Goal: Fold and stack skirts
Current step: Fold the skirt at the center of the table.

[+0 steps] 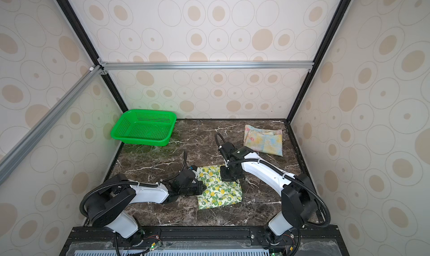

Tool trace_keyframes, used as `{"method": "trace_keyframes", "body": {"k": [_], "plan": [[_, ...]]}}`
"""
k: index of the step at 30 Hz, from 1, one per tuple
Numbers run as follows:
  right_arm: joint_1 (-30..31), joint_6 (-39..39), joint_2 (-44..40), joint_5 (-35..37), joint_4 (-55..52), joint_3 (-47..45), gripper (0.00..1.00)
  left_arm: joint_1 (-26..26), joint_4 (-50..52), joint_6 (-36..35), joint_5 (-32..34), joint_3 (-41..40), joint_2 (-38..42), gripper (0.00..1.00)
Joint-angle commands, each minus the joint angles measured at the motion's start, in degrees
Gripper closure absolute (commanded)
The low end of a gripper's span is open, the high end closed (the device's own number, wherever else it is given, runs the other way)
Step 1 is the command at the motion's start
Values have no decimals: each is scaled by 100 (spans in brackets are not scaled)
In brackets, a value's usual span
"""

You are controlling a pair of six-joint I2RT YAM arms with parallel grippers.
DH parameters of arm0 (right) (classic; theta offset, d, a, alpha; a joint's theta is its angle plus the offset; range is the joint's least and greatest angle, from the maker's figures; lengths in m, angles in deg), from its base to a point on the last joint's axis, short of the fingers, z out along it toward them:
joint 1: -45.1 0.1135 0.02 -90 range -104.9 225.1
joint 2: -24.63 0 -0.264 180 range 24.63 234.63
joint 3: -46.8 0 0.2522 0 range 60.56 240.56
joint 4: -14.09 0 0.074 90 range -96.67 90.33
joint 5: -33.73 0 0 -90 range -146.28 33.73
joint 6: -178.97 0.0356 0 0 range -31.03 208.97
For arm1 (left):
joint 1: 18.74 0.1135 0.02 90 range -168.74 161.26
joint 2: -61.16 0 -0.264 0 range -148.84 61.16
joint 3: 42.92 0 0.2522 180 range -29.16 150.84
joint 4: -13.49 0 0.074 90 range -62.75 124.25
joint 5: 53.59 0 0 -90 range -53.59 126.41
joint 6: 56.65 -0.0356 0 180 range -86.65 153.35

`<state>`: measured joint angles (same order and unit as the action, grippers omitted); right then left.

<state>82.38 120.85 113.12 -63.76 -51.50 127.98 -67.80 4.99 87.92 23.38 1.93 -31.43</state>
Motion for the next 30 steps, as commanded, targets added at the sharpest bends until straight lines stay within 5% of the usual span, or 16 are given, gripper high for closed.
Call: {"method": "trace_keyframes", "body": {"k": [1,30], "plan": [[127,309,94,-3,231,74,100,-177,-73,216,-102,-12,-207,100],[741,986,388,-338,1075,-173,100,-423,-213,362,-97,99,-459,100]]}}
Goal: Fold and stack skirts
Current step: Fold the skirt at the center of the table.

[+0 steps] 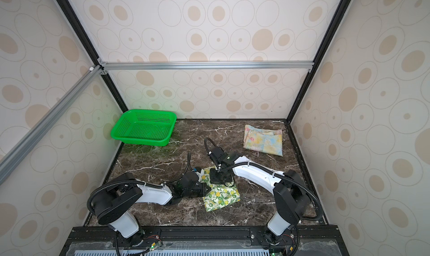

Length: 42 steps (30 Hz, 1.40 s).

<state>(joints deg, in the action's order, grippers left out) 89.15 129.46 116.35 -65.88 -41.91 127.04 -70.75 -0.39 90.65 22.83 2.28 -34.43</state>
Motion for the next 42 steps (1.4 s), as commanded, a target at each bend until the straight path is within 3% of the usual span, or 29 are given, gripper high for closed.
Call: {"method": "trace_keyframes", "body": {"k": [1,14,26,42], "plan": [[60,134,88,-149,140,-97,100,-126,337,81,-38,55,-153,100],[152,137,389,-98,284,-201,100,-134,503,48,51,36,22,100],[156,-196,351,641,-326,66,100,-137,619,56,110,-44,137,100],[316,-8,878,210,272,-65,100,-143,572,91,120,37,49,100]]}}
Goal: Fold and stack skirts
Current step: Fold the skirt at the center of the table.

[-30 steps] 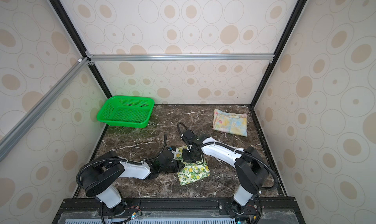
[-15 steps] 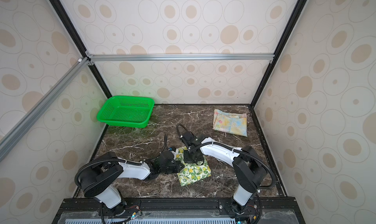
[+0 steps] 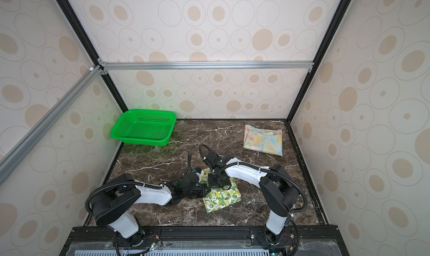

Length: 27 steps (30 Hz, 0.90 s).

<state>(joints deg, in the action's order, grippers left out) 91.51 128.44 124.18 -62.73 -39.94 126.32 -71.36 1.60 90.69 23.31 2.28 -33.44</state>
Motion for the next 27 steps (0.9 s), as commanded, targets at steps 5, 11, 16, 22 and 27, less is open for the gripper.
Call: {"method": "trace_keyframes", "body": {"k": [5,11,16,22,27], "plan": [[138,188,188,-248,217,8,94,-82,421,85,104,39,-8,100],[199,315,123,-365,360,17,69,-77,689,106,285,3,250,100],[211,400,-17,-347,428,34,61,-82,865,145,488,-31,553,100],[208,471,-248,-321,479,51,58,-82,917,225,681,-137,833,100],[210,518,-496,-312,495,118,57,-78,1157,251,782,-148,958,100]]}}
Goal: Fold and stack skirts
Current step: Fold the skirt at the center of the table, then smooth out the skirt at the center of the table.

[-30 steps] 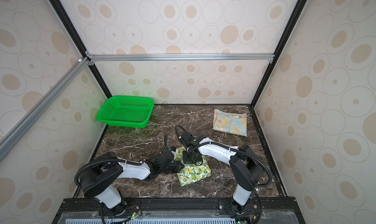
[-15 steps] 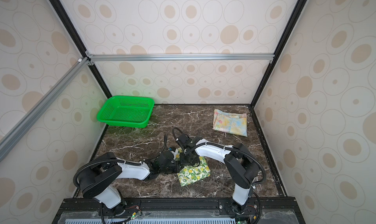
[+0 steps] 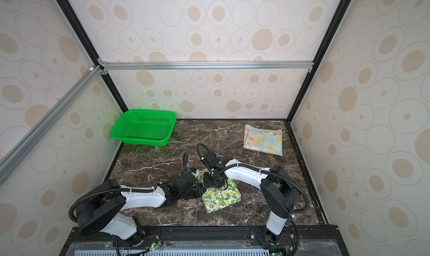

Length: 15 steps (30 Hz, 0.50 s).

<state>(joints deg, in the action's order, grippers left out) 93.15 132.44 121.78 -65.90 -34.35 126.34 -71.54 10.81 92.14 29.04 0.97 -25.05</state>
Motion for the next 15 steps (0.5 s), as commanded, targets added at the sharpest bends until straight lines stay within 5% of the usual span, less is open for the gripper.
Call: {"method": "trace_keyframes", "body": {"k": [1,10,15], "plan": [[41,127,-301,13,-61,136,57,-64,245,116,223,-24,139,100],[-131,-41,-977,283,-225,207,53,-38,447,216,626,-82,416,100],[-873,-341,-1314,-33,61,-354,52,31,570,148,746,48,457,100]]}}
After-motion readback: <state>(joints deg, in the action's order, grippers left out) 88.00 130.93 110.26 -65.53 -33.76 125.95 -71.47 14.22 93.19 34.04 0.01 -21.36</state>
